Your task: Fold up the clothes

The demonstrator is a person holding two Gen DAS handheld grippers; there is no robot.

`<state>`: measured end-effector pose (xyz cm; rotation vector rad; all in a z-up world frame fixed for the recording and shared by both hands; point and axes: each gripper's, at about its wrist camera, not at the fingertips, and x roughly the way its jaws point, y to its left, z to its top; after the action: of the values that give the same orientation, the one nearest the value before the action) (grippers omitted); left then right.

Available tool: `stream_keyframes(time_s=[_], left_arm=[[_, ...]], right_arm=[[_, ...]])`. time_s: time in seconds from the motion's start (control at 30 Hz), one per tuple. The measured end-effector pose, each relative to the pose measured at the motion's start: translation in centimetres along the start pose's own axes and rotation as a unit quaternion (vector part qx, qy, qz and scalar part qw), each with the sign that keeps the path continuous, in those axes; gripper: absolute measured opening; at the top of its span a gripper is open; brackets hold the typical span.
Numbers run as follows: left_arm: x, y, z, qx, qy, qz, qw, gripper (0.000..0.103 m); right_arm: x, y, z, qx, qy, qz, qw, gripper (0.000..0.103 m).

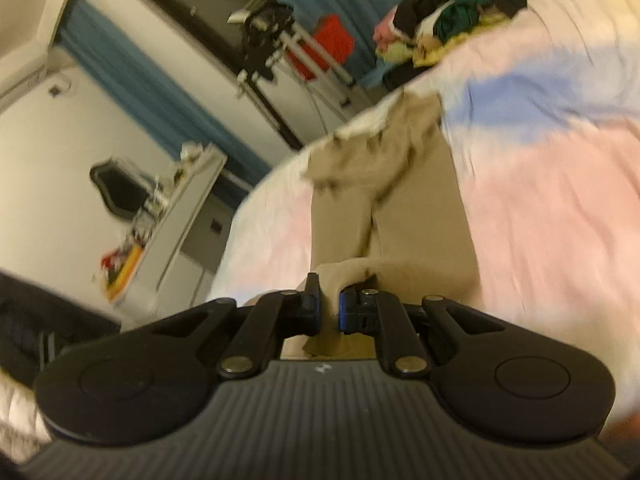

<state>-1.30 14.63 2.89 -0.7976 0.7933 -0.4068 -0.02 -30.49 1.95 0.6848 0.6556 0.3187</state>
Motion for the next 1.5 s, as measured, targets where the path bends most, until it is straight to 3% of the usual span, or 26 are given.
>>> stream_keyframes(time_s=[0.17,0.3,0.4,0.57,0.7,0.8,0.87,0.9,0.93,0.97,1.0,1.03,1.13,1.23,1.37,1.5], left_arm=[[8.8,-0.2,7.2,0.019,-0.021,0.046,0.9985,0.006],[14.0,-0.7,10.5,0.076,-0.042,0.091,0.9921,0.006],[18.2,-1.0,11.9,0.138,-0.053,0.119,0.9818,0.006],[24.1,0.7,13.0,0.191,-0.044,0.159,0.9675,0.006],[26.3,3.5,12.8,0.188,-0.031,0.169,0.9670,0.009],[26.1,3.6,12.5,0.195,-0.031,0.166,0.9660,0.010],[25.3,3.0,12.2,0.206,-0.032,0.168,0.9635,0.029],[24.8,2.6,11.8,0.213,-0.034,0.168,0.9620,0.038],[24.1,2.1,11.3,0.223,-0.037,0.170,0.9593,0.055],[23.2,1.4,10.5,0.235,-0.042,0.175,0.9553,0.065],[22.3,0.7,9.7,0.249,-0.047,0.178,0.9508,0.067],[21.4,0.0,8.8,0.265,-0.050,0.179,0.9460,0.069],[18.4,-2.0,6.1,0.289,-0.064,0.172,0.9395,0.085],[15.2,-3.0,3.3,0.282,-0.070,0.155,0.9441,0.089],[12.2,-2.8,0.3,0.234,-0.044,0.124,0.9633,0.089],[11.6,-0.9,-1.8,0.168,-0.004,0.111,0.9795,0.089]], right_arm=[[8.5,-0.9,4.9,-0.012,-0.027,-0.040,0.999,0.012],[15.0,-2.1,6.8,-0.045,-0.034,-0.084,0.995,0.012],[18.8,-3.6,7.6,-0.077,-0.041,-0.100,0.991,0.012],[24.5,-6.3,7.5,-0.125,-0.024,-0.126,0.984,0.012],[26.8,-8.1,6.7,-0.138,-0.013,-0.127,0.982,0.013],[26.3,-7.5,6.4,-0.155,-0.016,-0.126,0.980,0.014],[25.5,-6.8,6.4,-0.163,-0.015,-0.127,0.978,0.018],[25.0,-6.3,6.4,-0.167,-0.016,-0.126,0.978,0.028],[24.3,-6.0,6.3,-0.169,-0.022,-0.120,0.978,0.049],[23.2,-5.5,6.1,-0.172,-0.035,-0.112,0.978,0.062],[22.0,-4.8,5.6,-0.177,-0.051,-0.109,0.977,0.084],[20.9,-4.1,5.2,-0.185,-0.064,-0.110,0.975,0.090],[17.8,-2.1,4.1,-0.203,-0.093,-0.111,0.968,0.088],[15.2,-0.3,2.9,-0.217,-0.107,-0.115,0.963,0.088],[12.3,1.2,0.8,-0.226,-0.115,-0.116,0.960,0.088],[10.7,1.7,-1.5,-0.228,-0.107,-0.123,0.960,0.088]])
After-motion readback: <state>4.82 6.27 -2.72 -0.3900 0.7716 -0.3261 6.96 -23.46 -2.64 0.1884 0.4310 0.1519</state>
